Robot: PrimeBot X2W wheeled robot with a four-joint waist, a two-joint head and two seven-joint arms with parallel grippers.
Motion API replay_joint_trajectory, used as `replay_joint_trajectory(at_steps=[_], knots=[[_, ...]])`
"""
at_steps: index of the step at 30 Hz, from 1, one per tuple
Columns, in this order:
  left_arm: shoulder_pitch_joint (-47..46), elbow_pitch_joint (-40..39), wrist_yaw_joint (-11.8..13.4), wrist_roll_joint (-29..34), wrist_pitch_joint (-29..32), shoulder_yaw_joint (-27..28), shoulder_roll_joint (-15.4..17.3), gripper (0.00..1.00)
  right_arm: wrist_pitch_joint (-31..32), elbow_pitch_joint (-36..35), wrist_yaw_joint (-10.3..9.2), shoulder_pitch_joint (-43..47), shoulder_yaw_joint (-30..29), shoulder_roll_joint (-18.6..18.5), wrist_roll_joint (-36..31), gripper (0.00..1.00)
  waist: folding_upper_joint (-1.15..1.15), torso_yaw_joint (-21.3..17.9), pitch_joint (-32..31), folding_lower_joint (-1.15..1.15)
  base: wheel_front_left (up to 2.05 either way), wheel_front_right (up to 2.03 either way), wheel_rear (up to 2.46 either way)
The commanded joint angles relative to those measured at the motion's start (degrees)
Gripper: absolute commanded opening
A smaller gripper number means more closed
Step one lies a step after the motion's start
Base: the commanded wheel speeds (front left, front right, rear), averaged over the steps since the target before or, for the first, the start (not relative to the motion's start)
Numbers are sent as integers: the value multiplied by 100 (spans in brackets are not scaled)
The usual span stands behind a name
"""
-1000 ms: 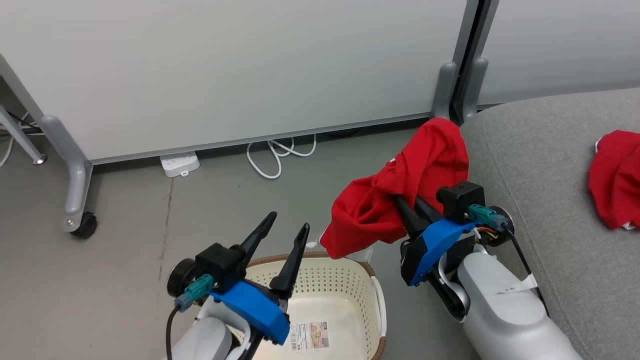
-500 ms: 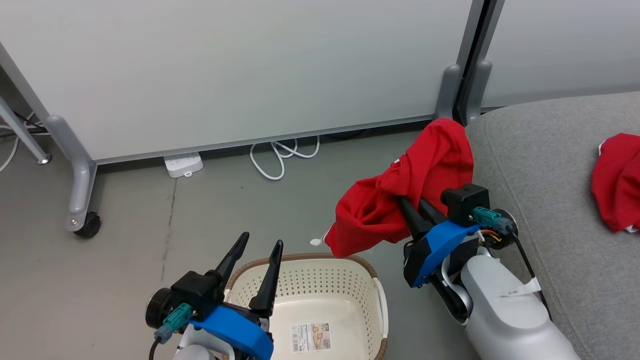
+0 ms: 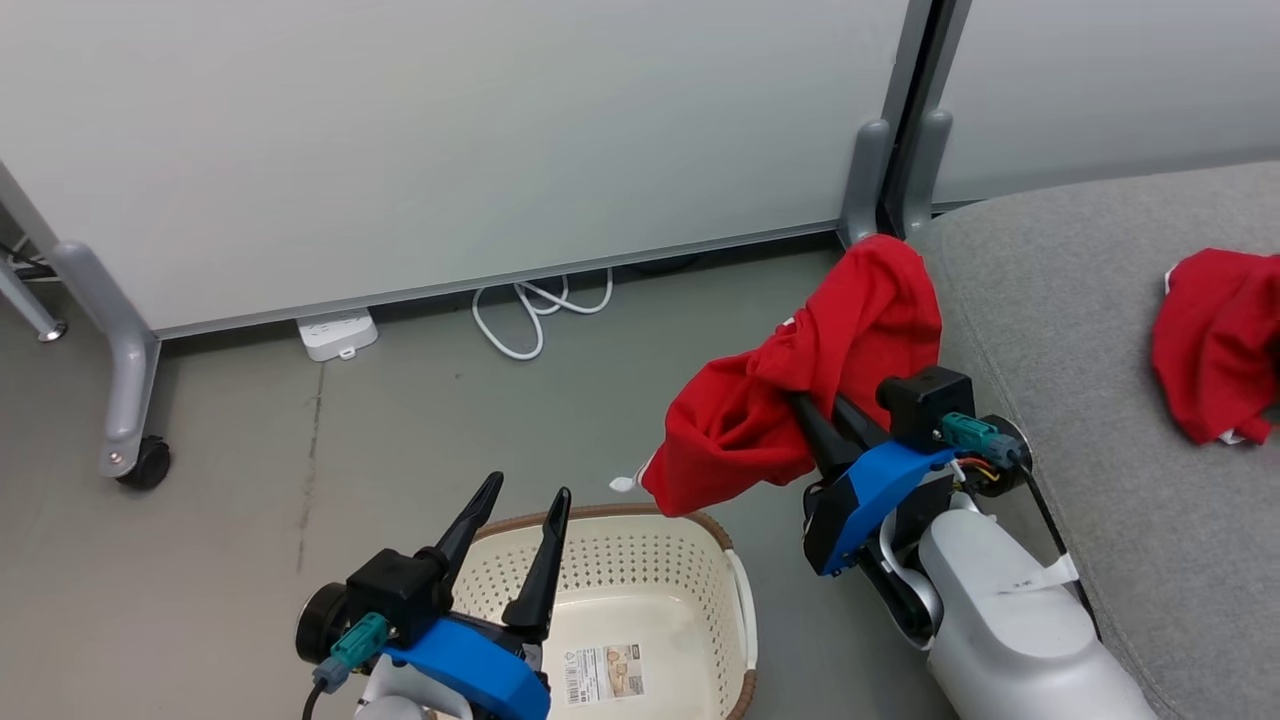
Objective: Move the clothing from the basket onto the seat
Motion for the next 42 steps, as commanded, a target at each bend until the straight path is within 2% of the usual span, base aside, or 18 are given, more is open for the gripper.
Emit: replay_joint_trajectory(at_steps=[1, 25, 33, 42], knots=[[10, -18, -16, -20, -16, 17, 25, 100, 0, -42, 1, 53, -5, -11, 38, 0, 0, -87, 33, 0, 0, 0, 0], [-333, -31, -17, 20, -15, -158, 97, 100, -43, -124, 2, 83, -203, -6, -30, 0, 0, -2186, 417, 0, 0, 0, 0], [-356, -21, -17, 21, -16, -182, 142, 100, -74, -166, 1, 150, -202, -5, 52, 0, 0, -2558, 450, 0, 0, 0, 0], [-383, 2, -17, 8, -16, -242, 171, 100, -97, -88, 1, 115, -233, -5, 89, 0, 0, -2634, 486, 0, 0, 0, 0]])
